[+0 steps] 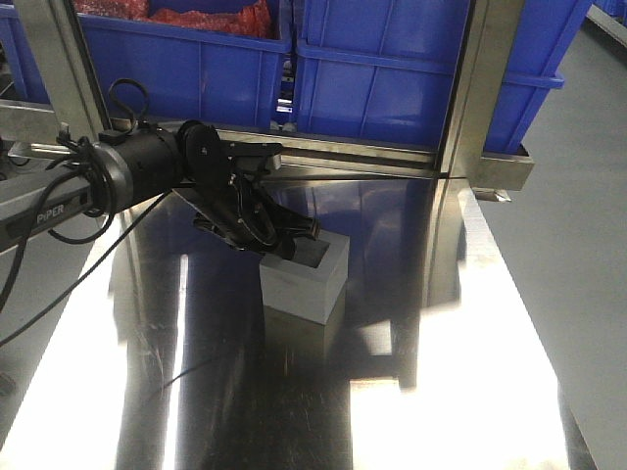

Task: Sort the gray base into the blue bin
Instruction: 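Close the left gripper on the block's wall, then lift the gray block with the left gripper and raise it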

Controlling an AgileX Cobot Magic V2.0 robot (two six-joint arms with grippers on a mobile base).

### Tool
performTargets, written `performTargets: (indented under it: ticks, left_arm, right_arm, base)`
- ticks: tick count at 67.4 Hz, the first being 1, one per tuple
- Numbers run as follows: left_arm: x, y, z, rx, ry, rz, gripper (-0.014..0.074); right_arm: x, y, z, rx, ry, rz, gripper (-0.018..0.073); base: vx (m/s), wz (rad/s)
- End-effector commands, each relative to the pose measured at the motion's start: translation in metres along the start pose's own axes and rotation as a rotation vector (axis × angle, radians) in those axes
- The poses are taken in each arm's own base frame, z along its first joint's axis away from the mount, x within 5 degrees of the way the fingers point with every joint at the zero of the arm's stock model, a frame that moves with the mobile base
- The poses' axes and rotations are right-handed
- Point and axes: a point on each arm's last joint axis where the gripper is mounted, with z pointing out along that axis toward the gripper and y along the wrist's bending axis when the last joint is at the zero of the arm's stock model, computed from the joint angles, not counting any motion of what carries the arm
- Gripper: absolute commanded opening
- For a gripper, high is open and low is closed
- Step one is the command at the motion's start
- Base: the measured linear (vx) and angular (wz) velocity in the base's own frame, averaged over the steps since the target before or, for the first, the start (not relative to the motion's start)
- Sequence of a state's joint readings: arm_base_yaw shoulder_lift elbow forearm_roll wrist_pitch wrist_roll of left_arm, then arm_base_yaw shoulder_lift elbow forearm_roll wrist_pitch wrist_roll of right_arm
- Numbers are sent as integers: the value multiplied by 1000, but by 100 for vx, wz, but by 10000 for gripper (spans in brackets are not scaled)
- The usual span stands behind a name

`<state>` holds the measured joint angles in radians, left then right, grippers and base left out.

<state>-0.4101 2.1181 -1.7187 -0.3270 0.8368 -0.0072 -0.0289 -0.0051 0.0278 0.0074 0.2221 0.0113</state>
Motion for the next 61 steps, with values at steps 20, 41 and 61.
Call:
performTargets:
  ticks: [20,41,61]
  left_arm:
    - [-12,-18,-52,22,-128,111,-8]
    - [-13,-77,-138,89,-453,302,-8]
    - [6,-121,-221,137,-726,465,-8]
  right_arm:
    - [-5,0,1,4,-52,-18,-5]
    - [-5,0,1,4,-52,-18,-5]
    - [-5,0,1,4,-52,-18,-5]
  base:
    - [0,0]
    - [0,0]
    - [0,0]
